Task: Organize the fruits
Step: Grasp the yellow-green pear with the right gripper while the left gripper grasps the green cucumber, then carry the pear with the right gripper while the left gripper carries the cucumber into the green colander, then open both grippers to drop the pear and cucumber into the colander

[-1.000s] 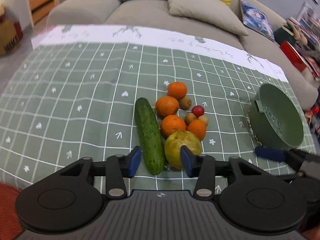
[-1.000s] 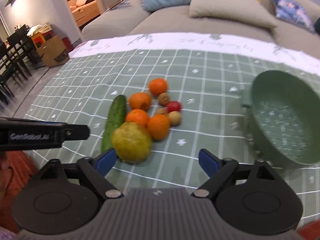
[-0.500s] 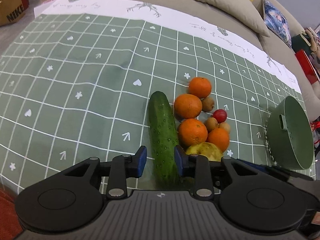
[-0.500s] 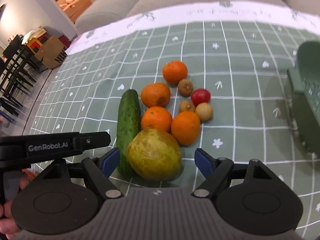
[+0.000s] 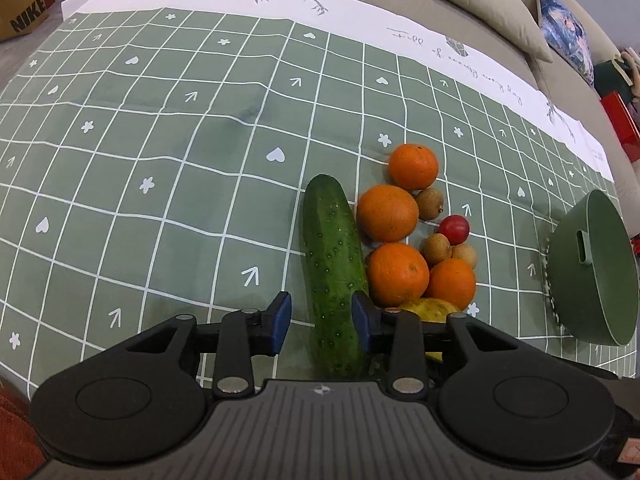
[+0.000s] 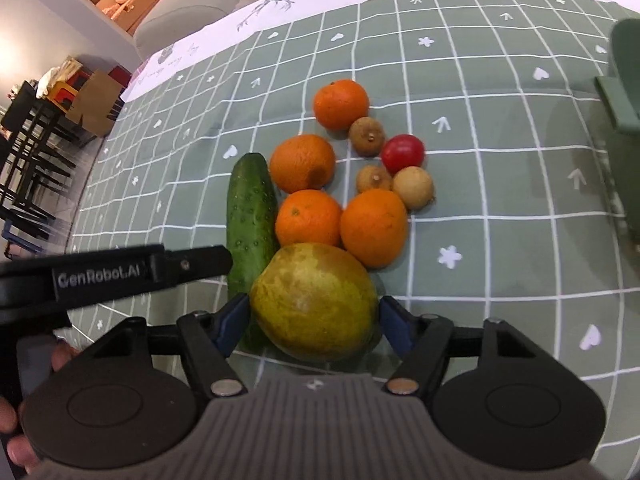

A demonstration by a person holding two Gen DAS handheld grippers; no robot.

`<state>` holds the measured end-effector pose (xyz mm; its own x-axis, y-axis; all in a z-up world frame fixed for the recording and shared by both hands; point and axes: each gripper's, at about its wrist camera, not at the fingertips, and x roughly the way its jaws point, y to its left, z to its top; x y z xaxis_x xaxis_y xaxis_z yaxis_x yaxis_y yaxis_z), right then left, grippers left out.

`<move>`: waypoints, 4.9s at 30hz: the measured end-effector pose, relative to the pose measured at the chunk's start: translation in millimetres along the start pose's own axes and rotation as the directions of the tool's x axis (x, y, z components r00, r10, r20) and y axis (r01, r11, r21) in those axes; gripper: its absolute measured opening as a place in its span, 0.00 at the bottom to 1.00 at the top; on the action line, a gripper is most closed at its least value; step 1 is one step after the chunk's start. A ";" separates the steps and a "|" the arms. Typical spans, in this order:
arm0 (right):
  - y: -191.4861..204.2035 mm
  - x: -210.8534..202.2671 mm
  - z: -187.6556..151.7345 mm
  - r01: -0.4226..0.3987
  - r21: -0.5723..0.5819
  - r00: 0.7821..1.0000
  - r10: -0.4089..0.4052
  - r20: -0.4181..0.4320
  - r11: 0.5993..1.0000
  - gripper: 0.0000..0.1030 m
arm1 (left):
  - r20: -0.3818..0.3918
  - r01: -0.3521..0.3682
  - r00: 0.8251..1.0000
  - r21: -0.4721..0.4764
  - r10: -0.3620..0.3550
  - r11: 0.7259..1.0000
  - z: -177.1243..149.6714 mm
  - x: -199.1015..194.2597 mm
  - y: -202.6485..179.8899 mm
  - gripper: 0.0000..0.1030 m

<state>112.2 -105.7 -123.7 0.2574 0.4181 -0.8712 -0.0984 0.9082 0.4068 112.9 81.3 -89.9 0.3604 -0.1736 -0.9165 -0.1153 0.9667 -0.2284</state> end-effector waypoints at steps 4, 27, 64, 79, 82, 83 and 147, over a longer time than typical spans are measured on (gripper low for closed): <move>-7.5 -10.4 -4.0 0.043 -0.029 0.999 -0.043 -0.008 0.999 0.65 | -0.012 -0.005 1.000 0.013 0.005 1.000 3.0 6.4 -4.4 0.47; -35.2 -30.2 -14.3 0.125 -0.040 0.992 -0.125 0.015 0.991 0.65 | -0.082 -0.026 0.996 0.085 0.033 0.996 18.0 32.0 -17.3 0.41; -54.7 -131.1 -35.4 0.076 -0.028 0.961 -0.065 0.269 0.997 0.64 | 0.113 -0.069 0.993 0.387 0.027 0.919 -41.4 -76.4 -131.9 0.41; -121.2 -200.9 -22.3 0.161 0.013 0.913 -0.154 0.378 0.987 0.64 | 0.156 -0.008 0.983 0.565 -0.098 0.825 -26.8 -81.3 -239.8 0.41; -137.7 -204.7 -14.3 0.182 0.012 0.914 -0.174 0.367 0.983 0.64 | 0.117 0.039 0.984 0.584 -0.131 0.811 -18.4 -69.6 -260.1 0.41; -143.6 -204.4 -11.0 0.192 0.011 0.915 -0.183 0.359 0.981 0.64 | 0.096 0.065 0.984 0.581 -0.147 0.812 -13.6 -64.5 -265.6 0.41; -117.0 -166.4 30.6 0.379 -0.296 0.920 -0.323 0.222 0.876 0.85 | 0.015 0.117 0.988 0.599 -0.157 0.793 22.7 -34.4 -233.4 0.60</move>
<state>110.3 -282.0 -17.9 0.4817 0.0869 -0.8720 -0.2735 0.9603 -0.0554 148.5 -134.1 2.4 0.3876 -0.3199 -0.8645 0.5047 0.8584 -0.0914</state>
